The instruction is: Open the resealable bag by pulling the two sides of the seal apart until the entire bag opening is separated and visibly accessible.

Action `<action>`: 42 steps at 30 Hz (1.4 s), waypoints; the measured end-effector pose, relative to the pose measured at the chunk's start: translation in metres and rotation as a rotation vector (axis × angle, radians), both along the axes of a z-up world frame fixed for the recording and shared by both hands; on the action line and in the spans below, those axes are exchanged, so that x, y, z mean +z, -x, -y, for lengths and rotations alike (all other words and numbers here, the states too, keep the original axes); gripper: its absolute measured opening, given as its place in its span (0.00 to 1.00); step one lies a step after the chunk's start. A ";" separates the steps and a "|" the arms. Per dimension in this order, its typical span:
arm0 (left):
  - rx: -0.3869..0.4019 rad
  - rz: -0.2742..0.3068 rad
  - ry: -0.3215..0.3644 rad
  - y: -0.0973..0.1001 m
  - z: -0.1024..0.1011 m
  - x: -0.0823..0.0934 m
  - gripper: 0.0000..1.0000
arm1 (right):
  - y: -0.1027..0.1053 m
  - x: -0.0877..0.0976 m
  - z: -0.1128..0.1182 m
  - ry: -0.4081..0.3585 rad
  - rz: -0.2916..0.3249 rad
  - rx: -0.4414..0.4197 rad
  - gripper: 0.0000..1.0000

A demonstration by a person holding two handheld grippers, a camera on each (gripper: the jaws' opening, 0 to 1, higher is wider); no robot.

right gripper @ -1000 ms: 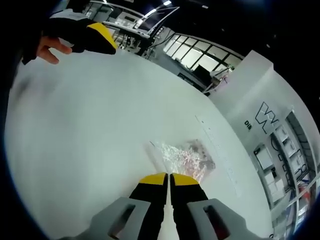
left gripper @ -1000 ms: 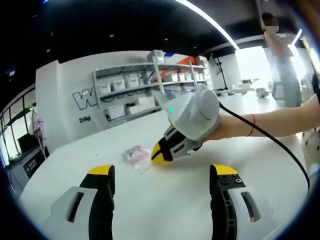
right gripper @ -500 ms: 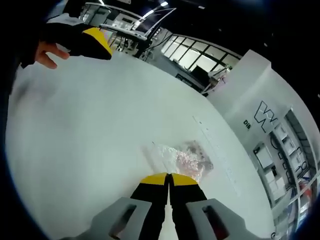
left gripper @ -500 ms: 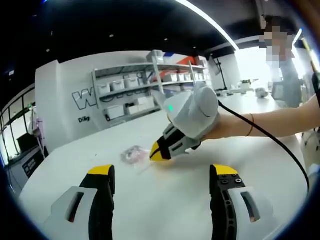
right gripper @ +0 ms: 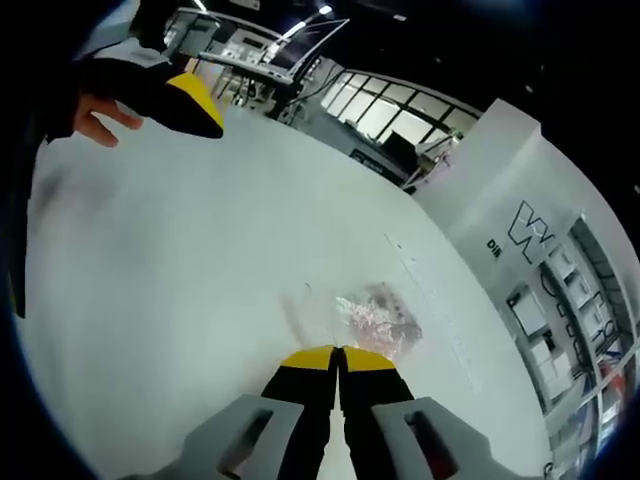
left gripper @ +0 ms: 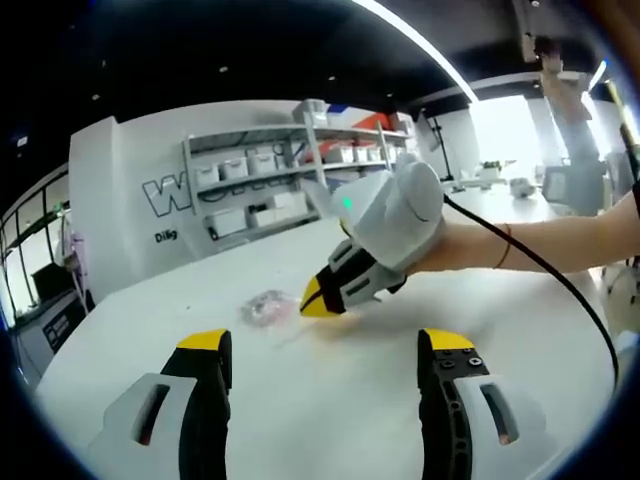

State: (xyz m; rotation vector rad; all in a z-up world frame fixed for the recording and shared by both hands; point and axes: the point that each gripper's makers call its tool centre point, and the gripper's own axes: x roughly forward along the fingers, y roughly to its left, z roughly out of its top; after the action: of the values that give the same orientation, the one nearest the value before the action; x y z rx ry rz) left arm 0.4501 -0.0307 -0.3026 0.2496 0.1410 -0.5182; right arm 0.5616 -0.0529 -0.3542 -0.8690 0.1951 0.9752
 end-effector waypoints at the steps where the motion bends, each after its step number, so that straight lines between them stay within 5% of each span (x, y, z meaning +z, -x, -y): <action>1: 0.000 -0.001 -0.001 0.000 0.000 0.000 0.75 | 0.001 0.001 0.000 -0.003 -0.001 0.000 0.00; 33: -0.008 -0.016 0.021 0.000 0.005 -0.001 0.74 | 0.020 0.016 0.001 -0.103 -0.059 0.008 0.00; 42: 0.004 -0.022 0.012 0.000 0.002 -0.004 0.73 | 0.025 0.014 0.001 -0.153 -0.120 0.010 0.00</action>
State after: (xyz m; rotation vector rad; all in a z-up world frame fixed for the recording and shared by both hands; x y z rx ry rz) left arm 0.4500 -0.0328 -0.3063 0.2314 0.1597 -0.5180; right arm 0.5368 -0.0542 -0.3400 -0.6727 0.2152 1.0389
